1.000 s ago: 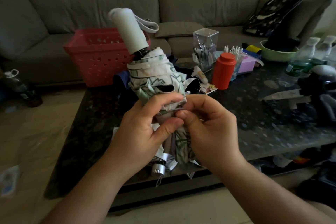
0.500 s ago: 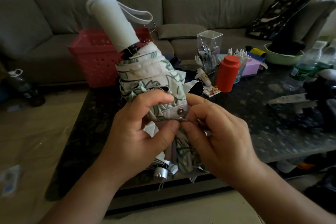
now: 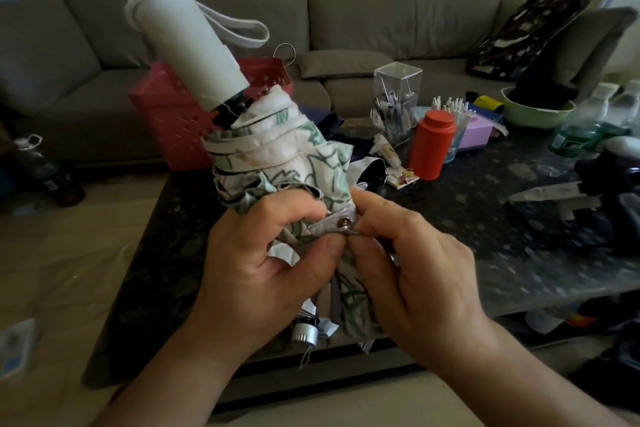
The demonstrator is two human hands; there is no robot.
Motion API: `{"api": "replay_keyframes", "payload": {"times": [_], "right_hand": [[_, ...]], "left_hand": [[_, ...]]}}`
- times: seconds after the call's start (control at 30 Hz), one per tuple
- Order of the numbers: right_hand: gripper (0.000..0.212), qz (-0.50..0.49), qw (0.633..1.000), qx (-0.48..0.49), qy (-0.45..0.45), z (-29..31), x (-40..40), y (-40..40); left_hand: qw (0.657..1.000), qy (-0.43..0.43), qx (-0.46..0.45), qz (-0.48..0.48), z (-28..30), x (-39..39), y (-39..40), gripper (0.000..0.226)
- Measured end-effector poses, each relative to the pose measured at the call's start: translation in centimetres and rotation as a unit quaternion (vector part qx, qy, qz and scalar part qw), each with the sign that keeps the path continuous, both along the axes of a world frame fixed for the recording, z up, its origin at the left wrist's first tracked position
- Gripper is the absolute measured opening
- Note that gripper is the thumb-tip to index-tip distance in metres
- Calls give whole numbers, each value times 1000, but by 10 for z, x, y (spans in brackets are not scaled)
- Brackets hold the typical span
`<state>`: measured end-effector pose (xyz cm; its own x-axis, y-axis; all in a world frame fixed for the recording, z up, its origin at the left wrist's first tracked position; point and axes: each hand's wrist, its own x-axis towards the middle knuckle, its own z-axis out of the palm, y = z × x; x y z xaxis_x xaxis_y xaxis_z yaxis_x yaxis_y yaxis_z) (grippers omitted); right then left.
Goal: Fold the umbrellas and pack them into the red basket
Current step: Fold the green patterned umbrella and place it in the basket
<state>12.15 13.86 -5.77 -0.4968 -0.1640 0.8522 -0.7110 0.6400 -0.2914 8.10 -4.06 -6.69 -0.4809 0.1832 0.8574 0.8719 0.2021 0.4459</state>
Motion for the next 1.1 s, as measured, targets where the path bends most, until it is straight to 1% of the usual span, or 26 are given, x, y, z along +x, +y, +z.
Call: {"api": "replay_keyframes", "payload": {"times": [0.17, 0.27, 0.33, 0.4, 0.47, 0.57, 0.67, 0.73, 0.8, 0.83, 0.87, 0.9, 0.93, 0.97, 1.0, 1.03, 1.07, 1.1], "right_hand": [[9, 37, 998, -40, -2, 0, 0, -3], [10, 54, 994, -92, -31, -4, -1, -5], [9, 92, 979, -166, -79, -5, 0, -9], [8, 160, 942, -255, -148, -4, 1, -12], [8, 219, 907, -305, -191, -2, 2, -13], [9, 247, 887, -328, -210, 0, 0, -11], [10, 230, 880, -338, -241, -3, -5, -7], [8, 202, 881, -335, -265, -9, -12, -3], [11, 175, 872, -346, -301, -17, -21, 0], [16, 165, 858, -358, -330, -20, -25, 0], [22, 153, 839, -370, -369, -22, -28, -1], [28, 142, 813, -380, -418, -23, -30, -2], [34, 144, 779, -387, -472, -26, -32, -3], [41, 165, 741, -384, -525, -27, -33, -4], [47, 195, 713, -371, -562, -30, -32, -5], [50, 221, 700, -350, -582, -31, -30, -7], [47, 234, 701, -333, -586, -33, -29, -9], [41, 233, 710, -322, -581, -34, -28, -11]], "left_hand": [[999, 33, 7, 21, 1, 5, 2, 16], [999, 30, 2, 34, 3, 7, 3, 13], [999, 21, -1, 41, 7, 9, 4, 12], [999, 19, -3, 43, 10, 9, 3, 11], [999, 19, -10, 34, 12, 10, 1, 12], [999, 18, -27, 31, 13, 9, -3, 13], [999, -8, -35, 30, 11, 7, -1, 13], [997, -46, -46, 33, 6, 3, 1, 15], [993, -107, -48, 28, 1, 1, 3, 27], [987, -153, -40, 9, -1, 0, 4, 41], [978, -206, -24, -17, -4, -2, 5, 62], [965, -258, 0, -41, -5, -4, 6, 83], [951, -301, 33, -58, -6, -6, 7, 99], [937, -335, 73, -66, -6, -8, 9, 110], [920, -367, 120, -68, -6, -9, 11, 115], [899, -399, 166, -66, -5, -11, 14, 116], [880, -424, 205, -66, -5, -14, 16, 115], [864, -440, 234, -67, -4, -16, 17, 114]]}}
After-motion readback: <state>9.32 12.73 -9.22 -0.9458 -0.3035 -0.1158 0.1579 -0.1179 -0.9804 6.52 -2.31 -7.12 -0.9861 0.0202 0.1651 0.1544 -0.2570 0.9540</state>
